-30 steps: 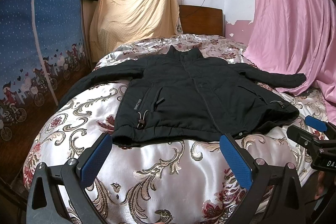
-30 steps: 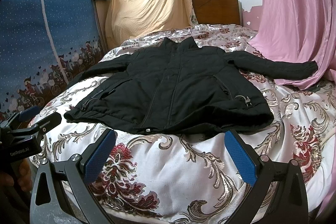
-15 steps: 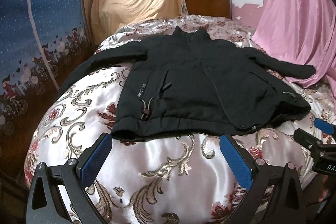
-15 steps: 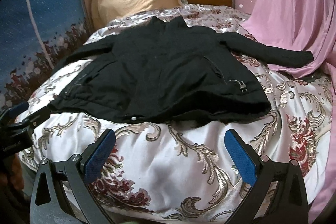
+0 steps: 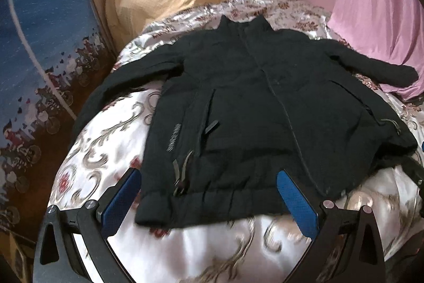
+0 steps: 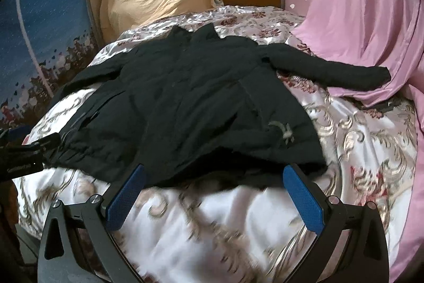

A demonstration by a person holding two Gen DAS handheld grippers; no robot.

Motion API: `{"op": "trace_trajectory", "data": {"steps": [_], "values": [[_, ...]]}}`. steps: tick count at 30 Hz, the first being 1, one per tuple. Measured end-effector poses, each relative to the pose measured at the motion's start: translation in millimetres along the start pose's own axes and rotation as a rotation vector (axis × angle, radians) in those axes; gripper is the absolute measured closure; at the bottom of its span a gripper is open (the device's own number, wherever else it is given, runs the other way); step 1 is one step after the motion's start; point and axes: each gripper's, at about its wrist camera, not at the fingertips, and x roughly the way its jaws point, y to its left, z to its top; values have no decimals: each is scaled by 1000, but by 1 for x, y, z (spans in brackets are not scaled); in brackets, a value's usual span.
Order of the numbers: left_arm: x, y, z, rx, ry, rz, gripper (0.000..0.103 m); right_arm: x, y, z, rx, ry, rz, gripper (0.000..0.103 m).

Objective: Fold large clothes
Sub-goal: 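Move both tools toward the jacket, right tool reaching its sleeve cuff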

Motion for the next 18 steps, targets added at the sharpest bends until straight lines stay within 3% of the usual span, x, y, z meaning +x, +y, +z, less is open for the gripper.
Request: {"op": "trace_trajectory", "data": {"steps": [4, 18], "values": [[23, -18, 30, 19, 40, -16, 0, 16, -26, 27, 20, -31, -27, 1], [96, -77, 116, 108, 29, -84, 0, 101, -139, 125, 162, -43, -72, 1]]}}
